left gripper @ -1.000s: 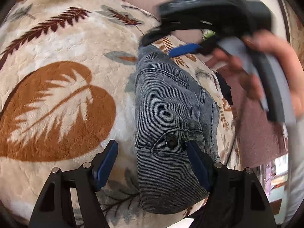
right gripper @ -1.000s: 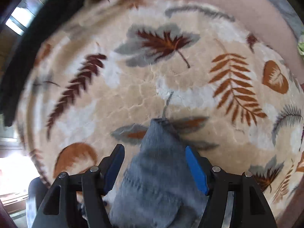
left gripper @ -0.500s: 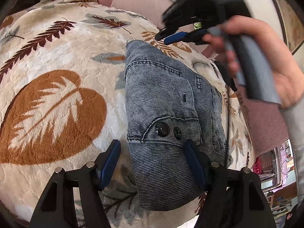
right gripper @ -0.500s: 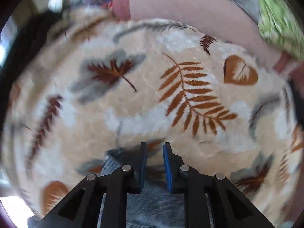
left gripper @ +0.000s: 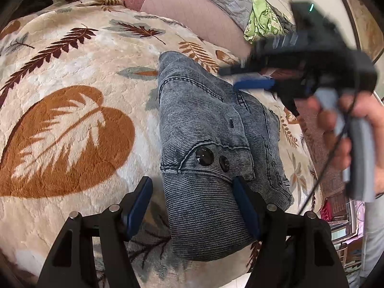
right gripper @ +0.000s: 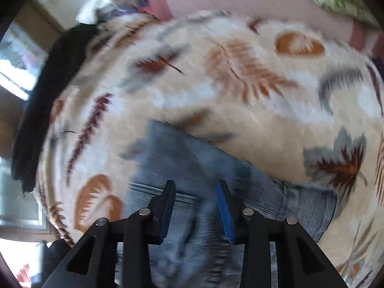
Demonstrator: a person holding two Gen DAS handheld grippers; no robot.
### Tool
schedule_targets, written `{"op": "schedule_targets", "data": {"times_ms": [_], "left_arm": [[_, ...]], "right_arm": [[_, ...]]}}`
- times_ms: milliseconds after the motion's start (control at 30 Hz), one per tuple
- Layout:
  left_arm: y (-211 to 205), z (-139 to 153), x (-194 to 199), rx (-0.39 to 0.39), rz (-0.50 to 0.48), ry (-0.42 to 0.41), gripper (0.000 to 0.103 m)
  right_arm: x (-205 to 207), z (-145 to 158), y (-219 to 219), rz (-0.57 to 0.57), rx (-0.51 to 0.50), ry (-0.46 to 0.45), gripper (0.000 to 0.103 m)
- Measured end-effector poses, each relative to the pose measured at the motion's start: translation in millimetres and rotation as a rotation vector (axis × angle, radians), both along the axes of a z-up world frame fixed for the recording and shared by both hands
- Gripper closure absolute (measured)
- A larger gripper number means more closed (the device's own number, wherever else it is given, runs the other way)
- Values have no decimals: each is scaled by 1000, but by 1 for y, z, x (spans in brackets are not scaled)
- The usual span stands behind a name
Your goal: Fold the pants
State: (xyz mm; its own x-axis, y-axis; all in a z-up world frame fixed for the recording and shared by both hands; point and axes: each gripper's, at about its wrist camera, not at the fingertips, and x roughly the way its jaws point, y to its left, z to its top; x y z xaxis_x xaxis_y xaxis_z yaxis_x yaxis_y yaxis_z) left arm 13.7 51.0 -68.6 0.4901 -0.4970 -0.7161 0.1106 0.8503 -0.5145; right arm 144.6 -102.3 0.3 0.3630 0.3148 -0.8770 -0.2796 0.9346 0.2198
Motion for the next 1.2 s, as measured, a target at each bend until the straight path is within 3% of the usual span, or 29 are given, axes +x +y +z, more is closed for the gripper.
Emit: {"op": "schedule_targets", "data": {"times_ms": [67, 133, 167, 200, 233, 333, 433, 667, 700, 733, 800, 933, 1033, 1100, 1133, 1200], "left_arm": [[1, 0, 0, 0, -3, -1, 33], [1, 0, -2, 4, -8, -5, 33], [-1, 0, -1, 6, -9, -6, 33], [-2, 0, -1, 11, -10, -8, 33], [-3, 0, -2, 18, -10, -8, 33], [-7, 1, -3, 32, -17, -18, 33], [-10, 1, -1, 39, -21, -16, 33], [-12, 2, -2, 46, -24, -25, 33], [-12, 2, -2, 45, -24, -26, 33], [-11, 2, -1, 42, -24, -25, 33], [-10, 1, -2, 39, -27, -25, 33], [-10, 1, -3, 46, -28, -29, 33], [-10, 1, -4, 45, -26, -29, 33], [-11, 1, -3, 52, -30, -32, 33], [-11, 1, -4, 59, -27, -39, 33], [-11, 2, -5, 56, -23, -40, 33]], "right_arm": [[0, 4, 13, 26, 9, -11, 52], [8, -21, 23, 33, -70, 12, 39], [14, -34, 21, 21, -114, 44, 39], [21, -53, 15, -9, -92, 119, 38], [23, -53, 11, -26, -68, 117, 38], [22, -22, 18, -15, -39, 52, 38], [33, 0, 41, 50, -98, 3, 37], [74, -28, 103, 227, -397, 109, 37], [74, -40, 114, 284, -465, 165, 53], [75, -45, 118, 305, -508, 182, 87], [76, -47, 121, 345, -546, 211, 91], [90, -34, 101, 239, -452, 172, 94], [88, -28, 84, 147, -391, 100, 94], [84, -14, 68, 26, -425, -46, 93], [84, -8, 58, -11, -404, -70, 92], [79, 3, 30, -77, -254, -45, 92]]}}
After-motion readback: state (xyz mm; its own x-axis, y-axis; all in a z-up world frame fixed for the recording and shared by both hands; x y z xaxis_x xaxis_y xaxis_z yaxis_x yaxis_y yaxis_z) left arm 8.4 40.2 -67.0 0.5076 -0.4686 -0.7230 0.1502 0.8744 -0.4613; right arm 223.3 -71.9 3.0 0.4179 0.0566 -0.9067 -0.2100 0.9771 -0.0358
